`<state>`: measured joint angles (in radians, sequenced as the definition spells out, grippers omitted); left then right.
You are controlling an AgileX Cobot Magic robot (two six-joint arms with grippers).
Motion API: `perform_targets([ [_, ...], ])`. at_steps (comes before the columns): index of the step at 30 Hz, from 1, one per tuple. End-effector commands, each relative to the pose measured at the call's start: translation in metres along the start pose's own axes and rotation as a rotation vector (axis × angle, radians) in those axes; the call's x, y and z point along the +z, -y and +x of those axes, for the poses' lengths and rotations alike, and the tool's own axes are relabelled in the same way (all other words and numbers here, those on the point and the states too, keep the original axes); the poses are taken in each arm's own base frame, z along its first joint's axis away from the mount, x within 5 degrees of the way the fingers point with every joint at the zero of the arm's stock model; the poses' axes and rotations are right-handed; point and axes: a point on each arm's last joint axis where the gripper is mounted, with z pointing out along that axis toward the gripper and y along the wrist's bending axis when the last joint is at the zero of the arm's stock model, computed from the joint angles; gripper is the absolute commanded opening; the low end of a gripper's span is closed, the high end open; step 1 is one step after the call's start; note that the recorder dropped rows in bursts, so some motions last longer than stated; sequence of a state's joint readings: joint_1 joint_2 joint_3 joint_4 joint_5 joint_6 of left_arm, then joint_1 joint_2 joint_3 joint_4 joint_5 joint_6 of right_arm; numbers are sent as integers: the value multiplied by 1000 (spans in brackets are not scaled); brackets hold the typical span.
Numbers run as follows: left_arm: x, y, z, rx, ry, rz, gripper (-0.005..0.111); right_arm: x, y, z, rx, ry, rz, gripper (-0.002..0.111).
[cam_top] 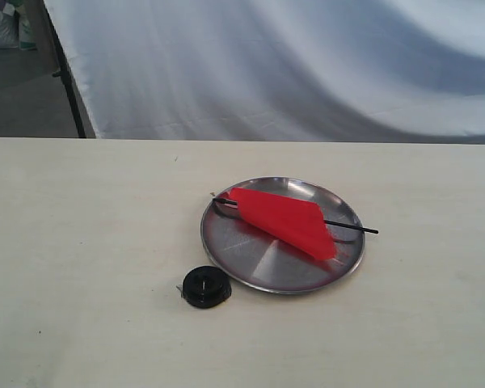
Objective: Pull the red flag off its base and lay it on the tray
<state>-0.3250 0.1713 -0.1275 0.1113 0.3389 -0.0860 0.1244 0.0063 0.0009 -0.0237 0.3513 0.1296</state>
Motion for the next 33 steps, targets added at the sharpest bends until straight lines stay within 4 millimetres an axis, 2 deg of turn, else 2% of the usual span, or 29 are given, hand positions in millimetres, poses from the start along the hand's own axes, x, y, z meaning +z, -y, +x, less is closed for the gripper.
perform_targets([
  [1, 6, 1, 19, -14, 91, -7, 1, -1, 0, -1, -5, 12, 2, 0],
  [3, 6, 1, 24, -14, 94, -6, 1, -1, 0, -1, -5, 12, 2, 0],
  [5, 5, 0, 34, -15, -5, -16, 1, -1, 0, -1, -5, 12, 2, 0],
  [15, -2, -1, 31, 6, 87, -29, 1, -1, 0, -1, -5, 12, 2, 0],
  [22, -3, -11, 32, -39, 77, -203, 1, -1, 0, -1, -5, 12, 2, 0],
  [33, -5, -16, 32, -66, 72, -309, 1, -1, 0, -1, -5, 12, 2, 0],
])
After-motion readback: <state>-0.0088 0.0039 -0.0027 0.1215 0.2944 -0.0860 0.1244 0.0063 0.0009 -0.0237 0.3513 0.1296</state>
